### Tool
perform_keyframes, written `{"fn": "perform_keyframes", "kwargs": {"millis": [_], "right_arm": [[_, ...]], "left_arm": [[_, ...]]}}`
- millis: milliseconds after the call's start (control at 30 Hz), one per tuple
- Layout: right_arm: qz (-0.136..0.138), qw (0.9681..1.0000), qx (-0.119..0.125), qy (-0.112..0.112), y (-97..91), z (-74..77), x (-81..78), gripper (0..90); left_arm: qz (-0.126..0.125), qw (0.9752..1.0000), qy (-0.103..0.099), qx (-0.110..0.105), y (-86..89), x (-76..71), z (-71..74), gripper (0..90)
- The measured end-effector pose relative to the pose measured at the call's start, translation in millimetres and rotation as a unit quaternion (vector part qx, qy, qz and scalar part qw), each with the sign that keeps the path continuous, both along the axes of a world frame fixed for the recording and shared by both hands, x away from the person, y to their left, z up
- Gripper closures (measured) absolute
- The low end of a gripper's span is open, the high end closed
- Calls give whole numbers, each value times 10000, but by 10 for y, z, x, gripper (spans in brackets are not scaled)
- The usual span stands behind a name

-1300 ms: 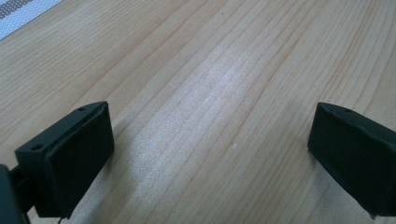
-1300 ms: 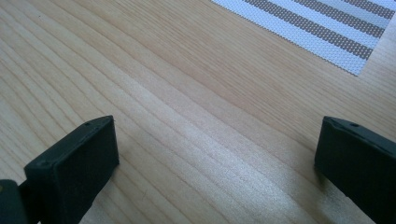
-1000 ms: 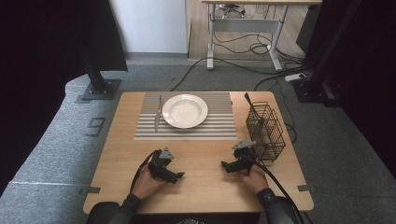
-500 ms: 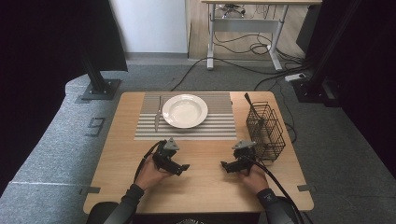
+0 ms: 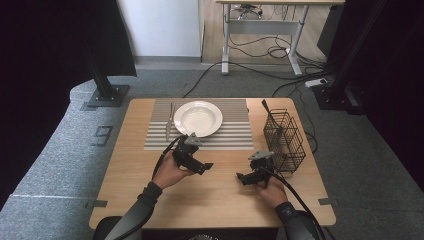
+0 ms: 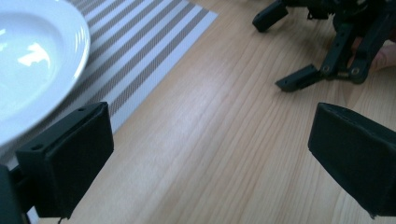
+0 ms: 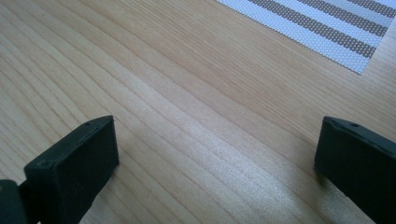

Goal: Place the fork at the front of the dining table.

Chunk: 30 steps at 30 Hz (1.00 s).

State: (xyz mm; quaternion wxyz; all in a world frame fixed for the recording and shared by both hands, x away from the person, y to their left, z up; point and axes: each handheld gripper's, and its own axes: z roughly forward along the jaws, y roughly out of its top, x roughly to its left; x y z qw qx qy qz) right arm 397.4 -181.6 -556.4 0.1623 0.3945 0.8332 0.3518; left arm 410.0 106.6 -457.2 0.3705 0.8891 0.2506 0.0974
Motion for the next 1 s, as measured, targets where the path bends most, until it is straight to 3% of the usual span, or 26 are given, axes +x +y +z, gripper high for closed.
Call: {"fn": "perform_keyframes", "kwargs": {"millis": [333, 700, 833, 1000], "right_arm": [[20, 10000, -9, -6, -3, 0, 2, 0], [37, 10000, -23, -36, -6, -2, 4, 0], [29, 10000, -16, -24, -4, -1, 3, 0], [22, 10000, -9, -16, -3, -1, 2, 0]], "left_arm": [[-181, 9994, -274, 99, -320, 136, 314, 25], [-524, 9977, -432, -73, -693, 290, 681, 115], [-634, 9969, -434, -180, -847, 339, 780, 145], [-776, 9957, -470, -168, -1060, 395, 864, 177]]}}
